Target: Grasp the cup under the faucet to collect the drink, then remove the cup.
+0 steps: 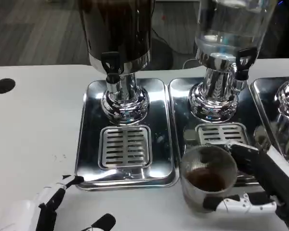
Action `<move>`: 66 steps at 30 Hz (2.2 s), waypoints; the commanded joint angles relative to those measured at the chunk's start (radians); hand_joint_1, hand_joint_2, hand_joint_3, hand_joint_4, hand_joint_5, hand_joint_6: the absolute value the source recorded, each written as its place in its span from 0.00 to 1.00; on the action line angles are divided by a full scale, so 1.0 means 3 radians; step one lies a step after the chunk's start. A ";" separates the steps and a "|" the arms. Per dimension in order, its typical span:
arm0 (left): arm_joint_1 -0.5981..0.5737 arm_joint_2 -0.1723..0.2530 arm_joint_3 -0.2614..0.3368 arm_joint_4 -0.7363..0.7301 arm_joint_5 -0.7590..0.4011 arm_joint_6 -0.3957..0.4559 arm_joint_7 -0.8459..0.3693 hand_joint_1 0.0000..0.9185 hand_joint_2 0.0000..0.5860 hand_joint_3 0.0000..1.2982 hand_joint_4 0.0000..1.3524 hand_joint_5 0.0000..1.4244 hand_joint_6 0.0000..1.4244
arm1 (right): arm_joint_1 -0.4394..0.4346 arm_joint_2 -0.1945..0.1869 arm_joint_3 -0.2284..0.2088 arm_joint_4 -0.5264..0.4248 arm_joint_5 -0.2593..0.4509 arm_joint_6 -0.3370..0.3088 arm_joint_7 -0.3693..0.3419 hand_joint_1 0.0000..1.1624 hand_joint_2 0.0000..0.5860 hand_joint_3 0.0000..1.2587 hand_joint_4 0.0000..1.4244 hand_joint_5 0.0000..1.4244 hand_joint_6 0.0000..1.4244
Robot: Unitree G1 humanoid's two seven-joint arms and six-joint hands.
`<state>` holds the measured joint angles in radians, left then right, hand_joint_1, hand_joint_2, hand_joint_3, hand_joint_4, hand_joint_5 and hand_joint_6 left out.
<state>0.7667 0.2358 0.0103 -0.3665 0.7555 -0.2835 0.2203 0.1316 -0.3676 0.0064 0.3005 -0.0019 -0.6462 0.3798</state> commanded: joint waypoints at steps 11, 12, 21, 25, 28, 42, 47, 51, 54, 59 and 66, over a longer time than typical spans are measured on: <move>0.0103 0.0013 -0.0097 -0.0193 0.0061 0.0166 -0.0058 0.00 0.14 0.22 0.15 0.20 0.26 | 0.0049 -0.0011 -0.0131 0.0632 0.0128 -0.0770 0.0128 0.70 0.17 0.35 0.31 0.33 0.29; 0.0109 0.0013 -0.0100 -0.0199 0.0067 0.0174 -0.0059 0.00 0.14 0.22 0.15 0.20 0.26 | 0.0032 -0.0007 -0.0130 0.0702 0.0114 -0.0824 0.0120 0.70 0.17 0.35 0.31 0.33 0.29; 0.0164 0.0012 -0.0119 -0.0305 0.0152 0.0255 -0.0111 0.00 0.14 0.22 0.15 0.20 0.26 | -0.0127 0.0043 -0.0142 0.1325 0.0016 -0.1267 0.0019 0.70 0.17 0.34 0.29 0.31 0.24; 0.0180 0.0019 -0.0127 -0.0328 0.0158 0.0269 -0.0122 0.00 0.14 0.22 0.15 0.20 0.26 | -0.0149 0.0029 -0.0164 0.1461 -0.0104 -0.1495 -0.0129 0.70 0.17 0.31 0.26 0.27 0.18; 0.0203 0.0020 -0.0118 -0.0352 0.0166 0.0272 -0.0120 0.00 0.14 0.22 0.15 0.20 0.26 | -0.0157 0.0009 -0.0166 0.1512 -0.0208 -0.1616 -0.0231 0.68 0.15 0.25 0.21 0.23 0.13; 0.0268 0.0022 -0.0109 -0.0361 0.0138 0.0240 -0.0098 0.00 0.14 0.22 0.15 0.21 0.26 | -0.0087 -0.0097 -0.0037 0.1267 -0.0231 -0.1682 -0.0237 0.44 0.21 0.00 0.00 0.00 0.00; 0.0280 0.0022 -0.0097 -0.0352 0.0108 0.0196 -0.0061 0.00 0.14 0.22 0.15 0.21 0.26 | -0.0010 -0.0140 0.0030 0.0995 0.0212 -0.1500 -0.0042 0.05 0.48 0.05 0.00 0.03 0.02; 0.0286 0.0029 -0.0064 -0.0326 0.0046 0.0136 -0.0022 0.00 0.14 0.22 0.15 0.20 0.26 | 0.0133 -0.0122 0.0041 0.0518 0.1056 -0.0875 0.0362 0.00 0.78 0.12 0.03 0.06 0.02; 0.0270 0.0041 -0.0031 -0.0301 0.0017 0.0088 0.0003 0.00 0.15 0.22 0.15 0.20 0.24 | 0.0232 -0.0164 -0.0187 0.0144 0.0976 -0.0656 0.0218 0.04 0.97 0.14 0.03 0.06 0.01; 0.0198 0.0097 0.0024 -0.0306 0.0045 0.0001 0.0036 0.00 0.16 0.22 0.14 0.17 0.21 | 0.0214 -0.0265 -0.0557 -0.0192 0.0037 -0.0453 -0.0294 0.12 1.00 0.13 0.00 0.01 0.00; 0.0001 0.0243 0.0072 -0.0338 0.0547 0.0025 0.0109 0.00 0.18 0.12 0.04 0.08 0.11 | 0.0122 -0.0358 -0.0569 -0.0575 -0.2014 0.0079 -0.1371 0.22 1.00 0.06 0.00 0.00 0.00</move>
<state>0.7851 0.2838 0.0244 -0.4599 0.8488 -0.2777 0.2264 0.1799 -0.4676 -0.1824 0.1610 -0.5031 -0.6607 0.0441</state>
